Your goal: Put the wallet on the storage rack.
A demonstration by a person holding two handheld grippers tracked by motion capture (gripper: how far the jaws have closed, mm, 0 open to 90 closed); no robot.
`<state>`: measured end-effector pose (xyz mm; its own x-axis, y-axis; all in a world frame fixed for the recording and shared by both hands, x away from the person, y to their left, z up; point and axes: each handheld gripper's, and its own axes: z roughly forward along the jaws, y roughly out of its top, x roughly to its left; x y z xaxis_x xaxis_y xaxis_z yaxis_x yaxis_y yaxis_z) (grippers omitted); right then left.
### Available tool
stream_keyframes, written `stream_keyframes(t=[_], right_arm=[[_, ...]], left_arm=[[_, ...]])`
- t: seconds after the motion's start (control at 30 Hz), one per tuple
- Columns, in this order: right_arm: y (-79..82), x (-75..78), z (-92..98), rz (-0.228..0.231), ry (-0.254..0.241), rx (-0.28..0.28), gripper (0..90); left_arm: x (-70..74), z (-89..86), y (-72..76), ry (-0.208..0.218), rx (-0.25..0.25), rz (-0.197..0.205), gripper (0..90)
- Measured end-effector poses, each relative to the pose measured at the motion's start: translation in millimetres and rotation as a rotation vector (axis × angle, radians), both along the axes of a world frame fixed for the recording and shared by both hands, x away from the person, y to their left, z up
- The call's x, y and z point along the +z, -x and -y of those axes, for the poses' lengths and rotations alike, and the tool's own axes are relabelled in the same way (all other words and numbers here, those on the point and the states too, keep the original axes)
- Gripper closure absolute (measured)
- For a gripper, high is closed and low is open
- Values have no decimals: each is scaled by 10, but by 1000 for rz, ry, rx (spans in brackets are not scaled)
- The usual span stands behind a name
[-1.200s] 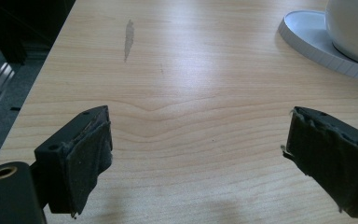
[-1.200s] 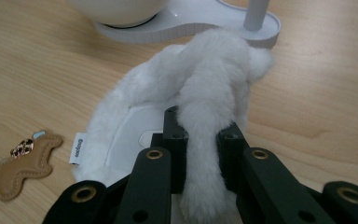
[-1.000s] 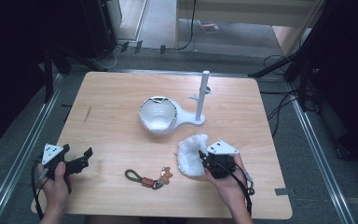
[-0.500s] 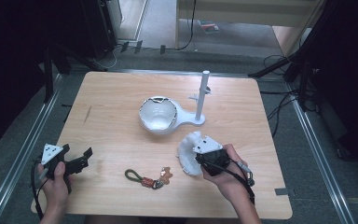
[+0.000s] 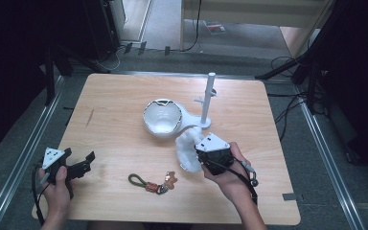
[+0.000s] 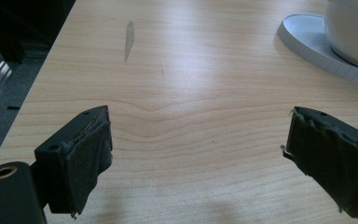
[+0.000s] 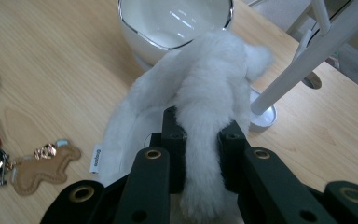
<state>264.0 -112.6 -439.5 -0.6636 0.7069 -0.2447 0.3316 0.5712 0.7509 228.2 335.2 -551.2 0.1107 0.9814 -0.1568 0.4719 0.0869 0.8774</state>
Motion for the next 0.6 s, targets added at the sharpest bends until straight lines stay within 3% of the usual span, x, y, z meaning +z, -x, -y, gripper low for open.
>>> stream_keyframes(t=[0.17, 0.27, 0.3, 0.43, 0.47, 0.5, 0.53, 0.6], right_arm=[[-24, 43, -11, 42, -68, -21, 784], [-36, 56, -13, 41, -104, -32, 784], [-49, 66, -14, 32, -147, -47, 784], [-74, 93, -8, 23, -226, -62, 784], [-74, 93, -8, 23, -226, -62, 784], [-93, 106, -3, 13, -278, -78, 784], [-93, 106, -3, 13, -278, -78, 784], [-121, 112, -12, 5, -327, -96, 784]], left_arm=[[0, 0, 0, 0, 0, 0, 73], [0, 0, 0, 0, 0, 0, 73], [0, 0, 0, 1, 0, 0, 73], [-1, 0, -1, 1, 0, 1, 73], [-1, 0, -1, 1, 0, 1, 73], [-1, 0, -1, 1, 0, 0, 73], [-1, 0, -1, 1, 0, 0, 73], [-1, 2, -2, 3, 2, 1, 73]])
